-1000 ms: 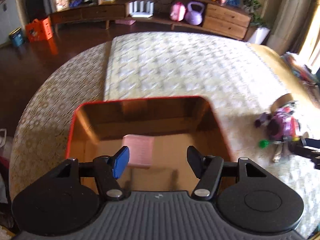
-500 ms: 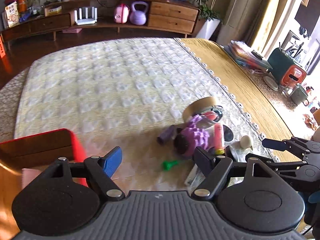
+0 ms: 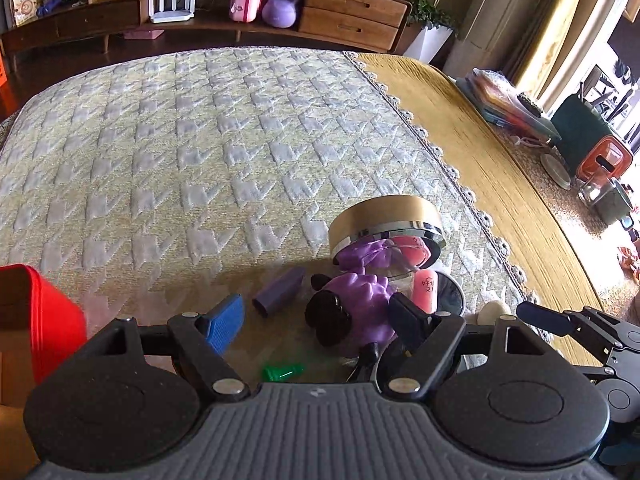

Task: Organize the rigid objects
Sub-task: 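Grasp the purple spiky ball with the left tool while the right tool grasps the cream ball, then carry both balls into the red tin and open both tools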

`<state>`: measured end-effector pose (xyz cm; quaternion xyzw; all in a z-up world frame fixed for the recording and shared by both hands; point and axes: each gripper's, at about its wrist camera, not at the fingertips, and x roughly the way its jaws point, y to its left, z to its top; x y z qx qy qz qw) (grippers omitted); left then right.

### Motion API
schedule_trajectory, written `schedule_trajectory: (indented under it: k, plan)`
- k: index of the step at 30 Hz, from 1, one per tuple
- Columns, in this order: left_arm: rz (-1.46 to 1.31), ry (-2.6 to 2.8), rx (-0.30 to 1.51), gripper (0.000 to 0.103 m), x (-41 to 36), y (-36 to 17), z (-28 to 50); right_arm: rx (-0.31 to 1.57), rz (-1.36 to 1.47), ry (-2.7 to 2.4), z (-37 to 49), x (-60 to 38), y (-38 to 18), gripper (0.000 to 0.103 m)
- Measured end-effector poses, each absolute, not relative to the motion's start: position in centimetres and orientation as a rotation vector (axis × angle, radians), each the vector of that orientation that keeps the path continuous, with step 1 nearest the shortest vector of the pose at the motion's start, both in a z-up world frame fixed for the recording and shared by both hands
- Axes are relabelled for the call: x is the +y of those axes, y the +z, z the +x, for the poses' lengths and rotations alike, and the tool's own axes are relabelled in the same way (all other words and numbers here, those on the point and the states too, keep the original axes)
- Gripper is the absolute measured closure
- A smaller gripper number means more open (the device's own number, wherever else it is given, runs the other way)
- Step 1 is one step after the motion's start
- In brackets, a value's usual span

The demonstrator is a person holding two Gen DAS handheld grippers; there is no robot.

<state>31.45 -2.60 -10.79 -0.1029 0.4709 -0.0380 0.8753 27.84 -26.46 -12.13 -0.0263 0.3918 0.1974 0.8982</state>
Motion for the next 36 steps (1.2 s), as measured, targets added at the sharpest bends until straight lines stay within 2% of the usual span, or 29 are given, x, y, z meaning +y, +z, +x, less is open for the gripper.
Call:
schedule_trajectory:
  k: [7,14,16,19,21,29,36]
  plan:
    - [-0.269,-0.095,0.997,0.024,-3.3,-11.6,32.4,0.812,-0.054,0.418,28.2,-26.3,-12.5,0.053]
    - [-0.290,-0.114,1.010,0.024,-3.5,-12.1,32.9,0.806,-0.045,0.405,28.3,-26.2,-12.9,0.057]
    - [-0.285,-0.117,1.017,0.026,-3.6,-12.2,32.9,0.803,-0.043,0.398,28.2,-26.2,-12.9,0.061]
    - [-0.280,-0.126,1.023,0.042,-3.7,-12.4,32.8,0.798,-0.051,0.387,28.1,-26.3,-12.9,0.071]
    - [-0.278,-0.120,1.022,0.049,-3.6,-12.3,32.7,0.797,-0.045,0.383,27.9,-26.3,-12.9,0.072]
    - [-0.274,-0.086,1.036,0.049,-2.6,-11.8,31.4,0.783,-0.045,0.364,26.4,-26.1,-12.1,0.073]
    - [-0.284,-0.073,1.055,0.049,-1.0,-10.2,28.8,0.742,-0.042,0.383,23.4,-25.5,-9.2,0.073]
